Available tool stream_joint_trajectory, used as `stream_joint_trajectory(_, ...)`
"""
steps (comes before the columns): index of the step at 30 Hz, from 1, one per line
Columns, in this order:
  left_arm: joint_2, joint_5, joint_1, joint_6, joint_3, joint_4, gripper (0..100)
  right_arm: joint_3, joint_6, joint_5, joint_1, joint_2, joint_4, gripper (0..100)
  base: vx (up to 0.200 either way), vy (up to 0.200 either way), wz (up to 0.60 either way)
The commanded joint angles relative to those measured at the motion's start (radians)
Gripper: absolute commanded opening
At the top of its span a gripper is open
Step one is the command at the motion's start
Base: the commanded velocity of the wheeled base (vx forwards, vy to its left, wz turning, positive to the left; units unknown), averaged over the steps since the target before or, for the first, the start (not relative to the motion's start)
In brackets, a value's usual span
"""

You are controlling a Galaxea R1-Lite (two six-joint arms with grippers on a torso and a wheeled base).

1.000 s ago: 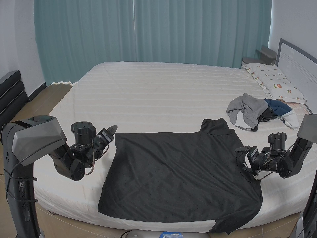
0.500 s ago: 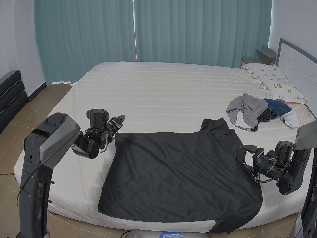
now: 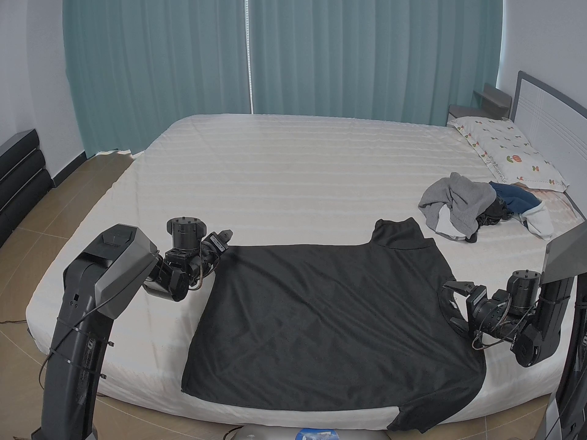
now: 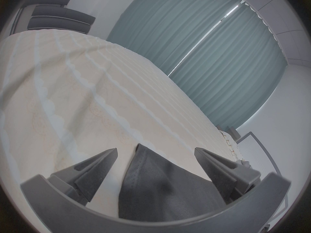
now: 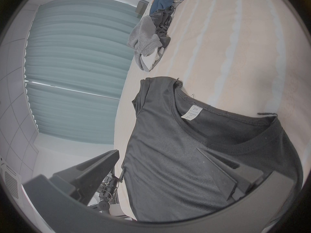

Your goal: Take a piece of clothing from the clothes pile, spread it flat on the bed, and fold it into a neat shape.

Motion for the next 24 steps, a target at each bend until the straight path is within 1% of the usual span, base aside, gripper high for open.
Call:
stream_joint_trajectory(1,0.005,-0.002,-0.005,-0.001,0.0,-0.004,100,-0.001,0.0,0.001,0.0,0.004,-0.013,100,0.0,0.0,0.0)
stream_joint_trajectory(6,0.005,-0.001,-0.009,-0.001,0.003,-0.004,100,-0.001,0.0,0.001,0.0,0.006,-0.013,100,0.0,0.0,0.0)
stream_joint_trajectory(7,0.005,-0.001,-0.009,-0.001,0.002,-0.004,0,-0.001,0.0,0.001,0.0,0.004,-0.013,100,0.0,0.0,0.0)
stream_joint_trajectory(16,0.022,0.008,-0.009,0.0,-0.025,-0.013,0,-0.001,0.0,-0.001,0.0,0.006,-0.013,100,0.0,0.0,0.0)
stream_joint_trajectory(19,0.047,0.03,-0.005,0.005,-0.077,-0.035,0,-0.001,0.0,-0.001,0.0,0.006,-0.013,100,0.0,0.0,0.0)
stream_joint_trajectory(21,0.056,0.045,0.001,0.003,-0.094,-0.053,0,-0.003,0.0,-0.001,0.0,0.006,-0.013,100,0.0,0.0,0.0)
stream_joint_trajectory(24,0.062,0.047,0.009,0.003,-0.098,-0.079,0,-0.003,0.0,-0.001,0.001,0.007,-0.013,100,0.0,0.0,0.0)
